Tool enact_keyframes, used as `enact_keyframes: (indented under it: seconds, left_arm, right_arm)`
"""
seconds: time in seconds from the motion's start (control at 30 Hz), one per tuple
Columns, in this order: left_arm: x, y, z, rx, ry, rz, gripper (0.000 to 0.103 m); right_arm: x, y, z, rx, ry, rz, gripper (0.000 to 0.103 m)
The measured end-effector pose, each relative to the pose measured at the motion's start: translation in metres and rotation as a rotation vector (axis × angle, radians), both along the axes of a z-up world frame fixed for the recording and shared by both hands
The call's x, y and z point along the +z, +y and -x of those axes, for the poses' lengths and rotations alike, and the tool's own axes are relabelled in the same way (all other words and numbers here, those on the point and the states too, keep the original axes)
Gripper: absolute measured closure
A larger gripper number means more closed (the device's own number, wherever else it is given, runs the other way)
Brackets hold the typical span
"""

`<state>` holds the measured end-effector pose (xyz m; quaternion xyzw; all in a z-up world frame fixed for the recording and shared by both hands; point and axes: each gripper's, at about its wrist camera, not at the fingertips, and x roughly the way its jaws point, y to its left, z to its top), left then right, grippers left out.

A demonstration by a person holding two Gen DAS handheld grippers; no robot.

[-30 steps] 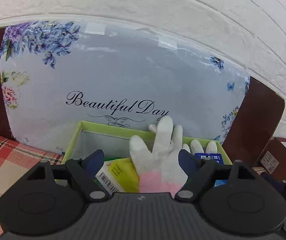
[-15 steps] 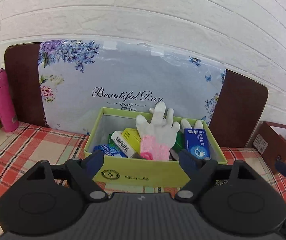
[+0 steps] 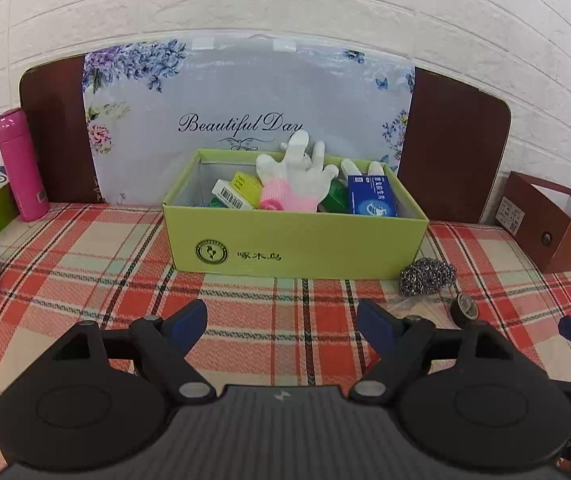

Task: Organize objects
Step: 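Reach the left tool to the red tape while the right tool reaches the black tape, then grasp the red tape roll with the left tool while the right tool grasps the black tape roll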

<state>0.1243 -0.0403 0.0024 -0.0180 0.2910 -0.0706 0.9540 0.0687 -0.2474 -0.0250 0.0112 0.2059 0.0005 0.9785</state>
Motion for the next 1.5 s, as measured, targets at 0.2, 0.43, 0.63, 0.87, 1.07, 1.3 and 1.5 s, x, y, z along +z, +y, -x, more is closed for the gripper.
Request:
enact_keyframes:
  seconds: [0.2, 0.43, 0.63, 0.87, 1.07, 1.3, 1.5]
  left_arm:
    - [-0.023, 0.001, 0.006, -0.007, 0.053, 0.018, 0.018]
    - [-0.046, -0.021, 0.006, -0.121, 0.106, 0.061, 0.018]
    - [-0.06, -0.054, -0.009, -0.205, 0.1, 0.077, 0.018]
    - [-0.082, -0.074, -0.036, -0.251, 0.143, 0.06, 0.053]
    - [-0.077, -0.051, -0.02, -0.254, 0.149, 0.077, 0.053]
    - [-0.075, -0.02, -0.005, -0.228, 0.152, 0.054, 0.053]
    - [-0.071, -0.005, 0.0, -0.239, 0.154, 0.077, 0.053]
  right_arm:
    - [-0.024, -0.01, 0.013, -0.03, 0.07, -0.009, 0.0]
    - [-0.042, -0.013, 0.022, -0.045, 0.115, 0.027, 0.0]
    - [-0.041, -0.025, 0.026, -0.071, 0.114, 0.033, 0.0]
    - [-0.041, -0.039, 0.025, -0.087, 0.13, 0.028, 0.007]
    - [-0.044, -0.042, -0.019, -0.046, 0.151, 0.002, 0.032]
    - [-0.058, -0.045, -0.102, -0.042, 0.198, -0.058, 0.055]
    - [-0.058, -0.04, -0.105, -0.032, 0.179, -0.037, 0.074]
